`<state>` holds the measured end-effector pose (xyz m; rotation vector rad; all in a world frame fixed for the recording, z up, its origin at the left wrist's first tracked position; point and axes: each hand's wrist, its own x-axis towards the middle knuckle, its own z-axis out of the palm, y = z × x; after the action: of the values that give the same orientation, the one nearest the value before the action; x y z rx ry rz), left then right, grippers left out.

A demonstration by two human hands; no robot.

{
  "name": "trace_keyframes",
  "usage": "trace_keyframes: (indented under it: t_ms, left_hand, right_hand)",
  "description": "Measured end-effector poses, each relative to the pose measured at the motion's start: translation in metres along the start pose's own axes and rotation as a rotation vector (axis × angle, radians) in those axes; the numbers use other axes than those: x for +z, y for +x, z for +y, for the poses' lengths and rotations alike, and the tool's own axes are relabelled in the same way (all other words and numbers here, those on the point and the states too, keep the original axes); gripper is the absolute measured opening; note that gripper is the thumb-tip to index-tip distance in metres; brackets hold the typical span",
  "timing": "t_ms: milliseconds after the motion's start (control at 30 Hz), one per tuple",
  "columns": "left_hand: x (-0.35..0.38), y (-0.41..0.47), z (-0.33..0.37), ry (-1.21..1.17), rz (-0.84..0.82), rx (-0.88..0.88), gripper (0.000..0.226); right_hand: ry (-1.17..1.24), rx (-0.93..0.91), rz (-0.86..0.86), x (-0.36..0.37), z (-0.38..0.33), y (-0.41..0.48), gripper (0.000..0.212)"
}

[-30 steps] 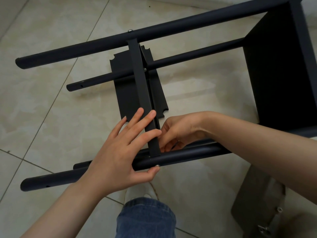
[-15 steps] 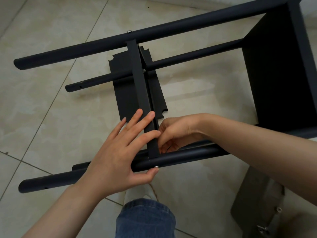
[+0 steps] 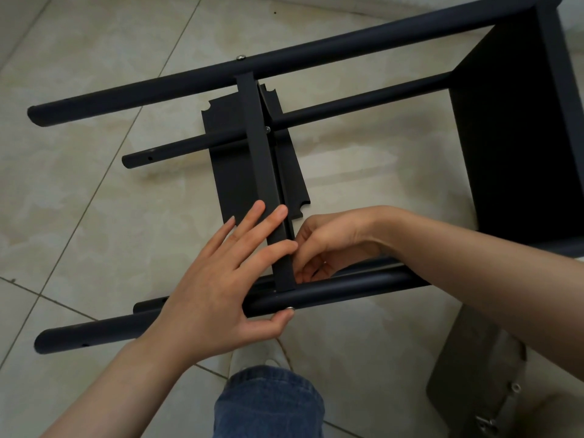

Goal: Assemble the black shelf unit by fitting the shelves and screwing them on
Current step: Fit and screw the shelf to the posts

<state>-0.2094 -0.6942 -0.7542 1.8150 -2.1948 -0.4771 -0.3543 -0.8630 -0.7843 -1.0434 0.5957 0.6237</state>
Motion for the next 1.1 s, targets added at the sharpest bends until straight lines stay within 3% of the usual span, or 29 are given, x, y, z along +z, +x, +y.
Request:
trace_keyframes:
  t_ms: [1100]
  left_hand:
    - [0.001, -0.0006, -0.0011, 0.007, 0.0, 0.002, 0.074]
  right_hand:
    - [-0.02, -0.016, 0.001, 0.0021, 0.0001, 0.0041, 0.01]
